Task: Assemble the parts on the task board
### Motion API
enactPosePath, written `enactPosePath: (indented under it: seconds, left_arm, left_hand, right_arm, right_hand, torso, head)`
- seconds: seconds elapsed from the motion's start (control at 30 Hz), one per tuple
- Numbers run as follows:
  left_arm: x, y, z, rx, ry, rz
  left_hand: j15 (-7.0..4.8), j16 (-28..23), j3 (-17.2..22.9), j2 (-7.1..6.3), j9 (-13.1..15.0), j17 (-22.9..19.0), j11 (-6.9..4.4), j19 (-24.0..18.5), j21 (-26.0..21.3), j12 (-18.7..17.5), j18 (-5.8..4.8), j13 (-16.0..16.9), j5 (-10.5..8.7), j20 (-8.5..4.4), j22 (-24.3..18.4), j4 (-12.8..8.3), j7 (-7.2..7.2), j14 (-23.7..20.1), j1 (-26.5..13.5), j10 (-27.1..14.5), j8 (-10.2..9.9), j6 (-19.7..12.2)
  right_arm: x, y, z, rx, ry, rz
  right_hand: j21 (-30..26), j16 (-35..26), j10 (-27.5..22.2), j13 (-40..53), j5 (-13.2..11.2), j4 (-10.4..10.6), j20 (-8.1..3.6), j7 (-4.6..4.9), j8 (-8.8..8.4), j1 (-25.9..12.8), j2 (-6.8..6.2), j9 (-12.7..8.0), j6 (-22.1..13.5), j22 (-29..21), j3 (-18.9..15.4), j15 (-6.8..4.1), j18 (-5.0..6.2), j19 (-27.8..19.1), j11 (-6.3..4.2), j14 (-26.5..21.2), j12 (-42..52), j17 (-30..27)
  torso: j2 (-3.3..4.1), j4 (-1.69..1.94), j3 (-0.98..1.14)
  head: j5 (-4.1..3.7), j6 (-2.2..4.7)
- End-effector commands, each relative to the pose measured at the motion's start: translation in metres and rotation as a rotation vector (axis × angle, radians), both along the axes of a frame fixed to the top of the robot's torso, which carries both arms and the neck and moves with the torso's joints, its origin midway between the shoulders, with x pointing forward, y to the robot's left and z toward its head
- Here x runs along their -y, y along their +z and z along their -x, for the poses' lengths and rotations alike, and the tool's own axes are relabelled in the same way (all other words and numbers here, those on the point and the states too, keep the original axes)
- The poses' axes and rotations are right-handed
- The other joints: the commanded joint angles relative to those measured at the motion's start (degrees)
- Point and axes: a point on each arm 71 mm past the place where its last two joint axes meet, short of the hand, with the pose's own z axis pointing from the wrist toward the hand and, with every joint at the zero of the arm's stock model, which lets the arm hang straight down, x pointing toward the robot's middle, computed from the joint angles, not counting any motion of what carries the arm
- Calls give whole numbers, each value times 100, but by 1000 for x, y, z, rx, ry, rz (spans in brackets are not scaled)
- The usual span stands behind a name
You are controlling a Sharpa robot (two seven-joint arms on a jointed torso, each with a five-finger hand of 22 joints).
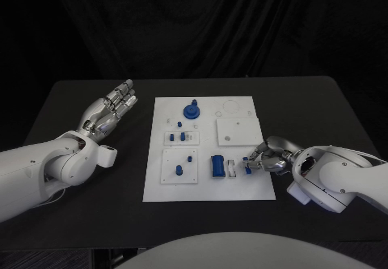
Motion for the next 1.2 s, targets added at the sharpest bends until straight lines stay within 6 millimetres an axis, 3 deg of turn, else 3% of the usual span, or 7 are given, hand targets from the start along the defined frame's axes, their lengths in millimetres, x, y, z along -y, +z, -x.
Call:
enactPosePath:
  seconds: [0.03,0.5,1.2]
  left_arm:
    - [2,1,1,10,-12,16]
    - [3,1,1,9,-15,17]
    - [3,1,1,8,-18,18]
  left_hand:
    - [36,-21,18,1,4,-10,38,-8,20,-38,-107,-10,19,32,5,-1,42,8,49,10,31,4]
    - [42,-21,18,-5,4,-10,36,-9,20,-38,-110,-10,24,35,5,-3,40,8,56,10,31,4]
    - [50,-21,18,-12,5,-10,35,-8,21,-38,-114,-10,30,39,5,-3,39,8,64,10,31,5]
  right_arm:
    - [-5,-1,-2,-25,-25,-79]
    - [-20,-7,-11,-57,-1,-112]
    - [-24,-14,-12,-124,26,-83]
  right_hand:
    - [11,-2,598,1508,-24,-368,5,18,-10,-75,15,-8,-22,1193,409,-22,15,206,-4,439,-14,535]
    - [-21,-14,598,1508,-42,-357,20,43,-48,-218,35,-28,-60,1182,511,-3,23,192,19,431,-14,503]
    - [-81,-45,598,1508,-216,-310,40,55,-79,-471,29,-48,-76,1161,610,13,38,166,34,416,-14,430]
  torso:
    - [2,5,-7]
    - [0,2,-3]
    - [0,2,-3]
  head:
    - [10,0]
    - [18,0]
    - [40,0]
